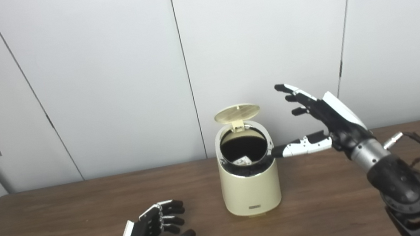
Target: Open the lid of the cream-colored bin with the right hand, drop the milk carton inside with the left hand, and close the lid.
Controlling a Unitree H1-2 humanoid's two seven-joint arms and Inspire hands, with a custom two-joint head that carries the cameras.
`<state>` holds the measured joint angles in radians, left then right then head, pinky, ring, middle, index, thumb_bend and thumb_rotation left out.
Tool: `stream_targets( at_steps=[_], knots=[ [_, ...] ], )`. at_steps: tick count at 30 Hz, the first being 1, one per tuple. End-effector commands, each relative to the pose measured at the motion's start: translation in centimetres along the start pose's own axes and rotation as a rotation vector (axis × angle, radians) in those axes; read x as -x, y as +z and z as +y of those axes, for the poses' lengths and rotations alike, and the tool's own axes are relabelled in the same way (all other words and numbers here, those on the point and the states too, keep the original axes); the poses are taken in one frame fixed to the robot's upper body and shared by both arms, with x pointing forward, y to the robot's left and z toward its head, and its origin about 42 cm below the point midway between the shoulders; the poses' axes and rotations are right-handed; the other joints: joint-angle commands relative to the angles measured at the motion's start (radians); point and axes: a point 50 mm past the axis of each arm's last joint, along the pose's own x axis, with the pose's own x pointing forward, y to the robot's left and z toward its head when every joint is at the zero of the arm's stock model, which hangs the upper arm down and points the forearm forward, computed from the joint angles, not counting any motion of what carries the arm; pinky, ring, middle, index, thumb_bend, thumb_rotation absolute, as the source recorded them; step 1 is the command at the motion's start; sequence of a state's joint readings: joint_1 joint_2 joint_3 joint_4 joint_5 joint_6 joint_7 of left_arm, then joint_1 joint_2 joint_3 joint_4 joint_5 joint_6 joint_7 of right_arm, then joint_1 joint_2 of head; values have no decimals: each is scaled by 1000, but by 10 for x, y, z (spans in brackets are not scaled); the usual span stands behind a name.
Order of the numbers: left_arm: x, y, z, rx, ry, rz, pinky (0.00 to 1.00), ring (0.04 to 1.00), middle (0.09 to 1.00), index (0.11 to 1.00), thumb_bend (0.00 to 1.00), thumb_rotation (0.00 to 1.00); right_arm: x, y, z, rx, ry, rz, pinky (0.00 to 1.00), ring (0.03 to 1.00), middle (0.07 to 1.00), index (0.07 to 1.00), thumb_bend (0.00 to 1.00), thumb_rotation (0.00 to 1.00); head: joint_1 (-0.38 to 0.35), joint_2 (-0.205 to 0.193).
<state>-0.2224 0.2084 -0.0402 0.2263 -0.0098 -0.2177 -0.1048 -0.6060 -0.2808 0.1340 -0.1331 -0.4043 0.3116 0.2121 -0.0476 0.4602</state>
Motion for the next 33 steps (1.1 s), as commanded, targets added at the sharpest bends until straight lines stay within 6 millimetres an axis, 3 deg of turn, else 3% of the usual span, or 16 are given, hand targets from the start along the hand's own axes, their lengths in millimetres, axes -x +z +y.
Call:
stream_targets(
  at_steps=[1, 7, 10, 16, 19, 22, 33],
  knots=[
    [1, -4, -2, 2, 0, -16, 577, 623, 693, 714, 713, 129, -15, 23, -21, 47, -23, -71, 712, 904, 980, 960, 943, 358, 0, 0],
    [-1, -4, -2, -2, -1, -15, 580, 628, 695, 713, 726, 135, -33, 37, -26, 172, -2, -84, 678, 911, 967, 934, 928, 353, 3, -5],
    [-1, -3, -3, -12, -2, -15, 582, 631, 696, 710, 732, 147, -41, 44, -27, 278, 10, -105, 660, 899, 928, 912, 971, 432, 5, -5],
    [-2, -3, -4, -28, 1, -11, 594, 644, 702, 709, 740, 153, -46, 56, -23, 381, 68, -142, 836, 962, 932, 921, 924, 536, 9, -5],
    [-2, -3, -3, -27, 4, -7, 599, 655, 706, 711, 745, 159, -47, 59, -22, 426, 142, -177, 884, 994, 930, 922, 959, 561, 12, -5],
    [-3, -3, -3, -25, 1, -5, 597, 653, 708, 718, 738, 154, -45, 61, -20, 504, 187, -195, 867, 1000, 932, 919, 996, 583, 15, -4],
    [-4, -3, -3, -4, -5, 3, 588, 657, 723, 720, 733, 139, -27, 71, -9, 629, 233, -304, 903, 1000, 852, 855, 998, 551, 26, 0]
  ],
)
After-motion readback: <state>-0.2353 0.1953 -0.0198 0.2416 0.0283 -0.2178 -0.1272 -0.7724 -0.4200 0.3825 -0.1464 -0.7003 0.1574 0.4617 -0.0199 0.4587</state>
